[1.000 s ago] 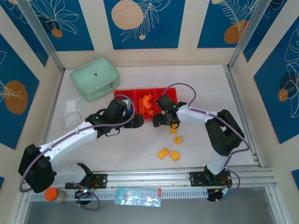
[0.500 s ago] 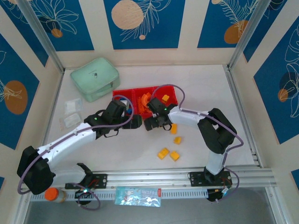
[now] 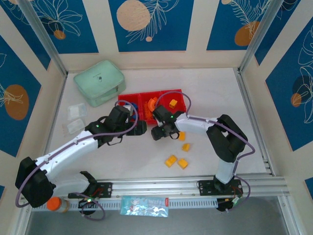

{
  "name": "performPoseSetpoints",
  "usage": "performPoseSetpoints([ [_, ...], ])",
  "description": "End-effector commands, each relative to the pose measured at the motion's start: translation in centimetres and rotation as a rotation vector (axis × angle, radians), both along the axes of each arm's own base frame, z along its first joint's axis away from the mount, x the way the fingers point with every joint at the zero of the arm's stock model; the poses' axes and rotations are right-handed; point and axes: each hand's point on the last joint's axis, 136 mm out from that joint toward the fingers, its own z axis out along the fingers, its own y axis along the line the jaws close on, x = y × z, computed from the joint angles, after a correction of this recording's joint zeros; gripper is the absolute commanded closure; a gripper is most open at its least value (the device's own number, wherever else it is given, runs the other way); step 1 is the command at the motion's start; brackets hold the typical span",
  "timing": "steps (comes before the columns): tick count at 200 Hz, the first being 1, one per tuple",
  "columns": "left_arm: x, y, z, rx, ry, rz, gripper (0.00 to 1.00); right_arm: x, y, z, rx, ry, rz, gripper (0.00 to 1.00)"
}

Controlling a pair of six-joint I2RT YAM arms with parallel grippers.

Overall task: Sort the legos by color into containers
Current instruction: Pick up the lego from the center of the table, then place the lego in the container.

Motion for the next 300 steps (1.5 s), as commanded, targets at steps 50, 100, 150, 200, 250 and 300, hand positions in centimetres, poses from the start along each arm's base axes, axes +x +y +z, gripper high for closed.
performPoseSetpoints([
  [50, -0.5, 0.4, -0.3, 0.020, 0.011, 0.003, 0.01, 0.6, 0.5, 0.4, -0.046, -0.032, 0.026, 0.64],
  [100, -0.3, 0.0, 0.3, 0.006, 0.003, -0.009, 0.01, -0.7, 0.1, 4.9, 0.067, -0.060, -0.002, 0.72],
  [150, 0.9, -1.5, 1.2, -0.010, -0.012, -0.036, 0.01, 3.9, -4.8, 8.0, 0.059, -0.091, -0.203, 0.72],
  [200, 2.8, -3.4, 1.5, -0.019, -0.015, -0.054, 0.01, 10.5, -7.0, 7.5, 0.010, -0.132, -0.301, 0.72],
  [250, 3.8, -3.6, 1.9, -0.005, -0.033, -0.047, 0.01, 14.4, -6.9, 6.4, 0.015, -0.107, -0.336, 0.62],
  [300, 3.5, -3.0, 2.3, 0.004, -0.041, -0.045, 0.01, 13.3, -6.6, 10.3, 0.075, -0.135, -0.340, 0.47],
])
